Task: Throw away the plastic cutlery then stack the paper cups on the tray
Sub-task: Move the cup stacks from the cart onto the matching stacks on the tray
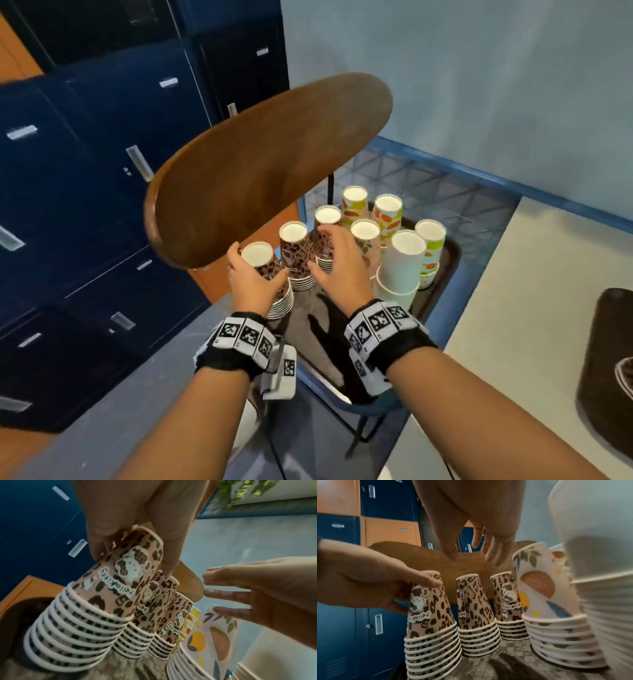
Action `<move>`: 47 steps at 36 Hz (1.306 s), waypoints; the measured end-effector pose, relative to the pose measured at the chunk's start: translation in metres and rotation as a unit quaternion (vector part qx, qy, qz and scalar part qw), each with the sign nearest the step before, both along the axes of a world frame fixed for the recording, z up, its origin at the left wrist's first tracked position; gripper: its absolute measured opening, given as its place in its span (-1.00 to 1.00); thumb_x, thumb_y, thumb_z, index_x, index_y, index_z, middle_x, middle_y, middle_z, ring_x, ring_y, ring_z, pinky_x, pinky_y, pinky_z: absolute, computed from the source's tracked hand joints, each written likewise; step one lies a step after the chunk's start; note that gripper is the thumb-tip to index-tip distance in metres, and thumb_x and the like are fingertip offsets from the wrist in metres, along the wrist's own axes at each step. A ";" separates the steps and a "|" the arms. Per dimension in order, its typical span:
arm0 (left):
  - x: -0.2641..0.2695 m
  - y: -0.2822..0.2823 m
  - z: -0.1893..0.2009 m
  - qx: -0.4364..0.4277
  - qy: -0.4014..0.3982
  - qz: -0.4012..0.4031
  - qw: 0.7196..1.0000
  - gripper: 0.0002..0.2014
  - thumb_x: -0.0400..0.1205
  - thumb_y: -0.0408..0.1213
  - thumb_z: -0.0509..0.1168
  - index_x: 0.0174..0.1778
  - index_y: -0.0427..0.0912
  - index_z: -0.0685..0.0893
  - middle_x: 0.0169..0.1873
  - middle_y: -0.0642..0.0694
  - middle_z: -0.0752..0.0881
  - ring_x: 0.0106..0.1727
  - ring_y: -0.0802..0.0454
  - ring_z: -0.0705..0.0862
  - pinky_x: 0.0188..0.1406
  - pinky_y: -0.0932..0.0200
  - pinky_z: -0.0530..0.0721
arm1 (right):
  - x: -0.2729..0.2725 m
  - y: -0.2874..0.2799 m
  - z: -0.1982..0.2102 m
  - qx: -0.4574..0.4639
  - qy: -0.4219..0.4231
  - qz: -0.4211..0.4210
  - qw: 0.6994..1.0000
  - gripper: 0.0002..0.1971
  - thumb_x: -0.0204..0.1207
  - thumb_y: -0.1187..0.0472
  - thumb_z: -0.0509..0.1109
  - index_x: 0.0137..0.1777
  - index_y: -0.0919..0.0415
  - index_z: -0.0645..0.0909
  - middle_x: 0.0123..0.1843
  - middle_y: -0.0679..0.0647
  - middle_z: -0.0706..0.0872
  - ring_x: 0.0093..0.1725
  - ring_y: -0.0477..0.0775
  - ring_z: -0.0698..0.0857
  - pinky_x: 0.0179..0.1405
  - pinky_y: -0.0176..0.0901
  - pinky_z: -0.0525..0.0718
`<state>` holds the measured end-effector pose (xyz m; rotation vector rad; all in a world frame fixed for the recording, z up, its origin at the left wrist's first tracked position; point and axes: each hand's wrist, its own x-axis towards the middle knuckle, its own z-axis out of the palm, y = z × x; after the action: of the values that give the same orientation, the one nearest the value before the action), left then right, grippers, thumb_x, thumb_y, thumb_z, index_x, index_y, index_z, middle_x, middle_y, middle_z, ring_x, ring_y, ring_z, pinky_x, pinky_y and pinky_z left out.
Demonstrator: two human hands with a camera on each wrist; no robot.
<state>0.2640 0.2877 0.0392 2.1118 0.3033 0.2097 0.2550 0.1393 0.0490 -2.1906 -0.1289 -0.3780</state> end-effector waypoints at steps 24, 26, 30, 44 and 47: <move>0.002 0.027 -0.050 -0.063 0.094 -0.127 0.985 -0.21 0.24 -0.30 0.62 0.35 -0.16 0.38 0.26 -0.07 0.60 0.31 0.00 0.54 0.25 0.13 0.48 | 0.014 0.019 -0.041 0.018 0.093 -0.085 0.992 -0.39 0.21 0.22 0.55 0.27 0.25 0.46 0.23 0.19 0.51 0.30 0.13 0.49 0.18 -0.32 0.32; -0.001 0.025 -0.053 -0.061 0.103 -0.150 0.981 -0.17 0.19 -0.27 0.64 0.35 -0.13 0.39 0.29 -0.10 0.61 0.35 -0.04 0.54 0.36 0.00 0.50 | 0.002 0.012 -0.040 0.015 0.101 -0.088 0.991 -0.38 0.20 0.21 0.55 0.28 0.25 0.45 0.25 0.17 0.49 0.30 0.12 0.48 0.20 -0.31 0.33; -0.009 0.018 -0.055 -0.025 0.129 -0.190 0.973 -0.09 0.12 -0.21 0.68 0.37 -0.15 0.41 0.34 -0.14 0.59 0.42 -0.08 0.51 0.43 -0.03 0.46 | -0.021 -0.002 -0.044 0.027 0.109 -0.101 0.989 -0.34 0.20 0.19 0.56 0.32 0.20 0.43 0.26 0.15 0.48 0.32 0.09 0.48 0.26 -0.27 0.36; -0.027 0.007 -0.047 -0.041 0.164 -0.235 0.957 -0.02 0.06 -0.19 0.65 0.40 -0.07 0.33 0.34 -0.12 0.60 0.39 -0.10 0.54 0.39 -0.09 0.51 | -0.064 -0.014 -0.067 0.106 0.205 -0.090 0.969 -0.19 0.11 0.22 0.67 0.36 0.12 0.36 0.36 0.07 0.59 0.36 0.03 0.54 0.24 -0.23 0.43; -0.032 0.003 -0.044 -0.061 0.164 -0.251 0.952 0.11 -0.12 0.03 0.57 0.42 -0.02 0.31 0.36 -0.10 0.59 0.40 -0.09 0.53 0.41 -0.16 0.51 | -0.072 -0.019 -0.061 0.111 0.204 -0.094 0.968 -0.23 0.14 0.22 0.65 0.34 0.11 0.38 0.31 0.07 0.61 0.26 -0.05 0.55 0.18 -0.24 0.44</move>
<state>0.2323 0.2904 -0.0046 2.0225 -0.0371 -0.4525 0.1825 0.1201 -0.0124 -2.0158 0.3339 -0.0353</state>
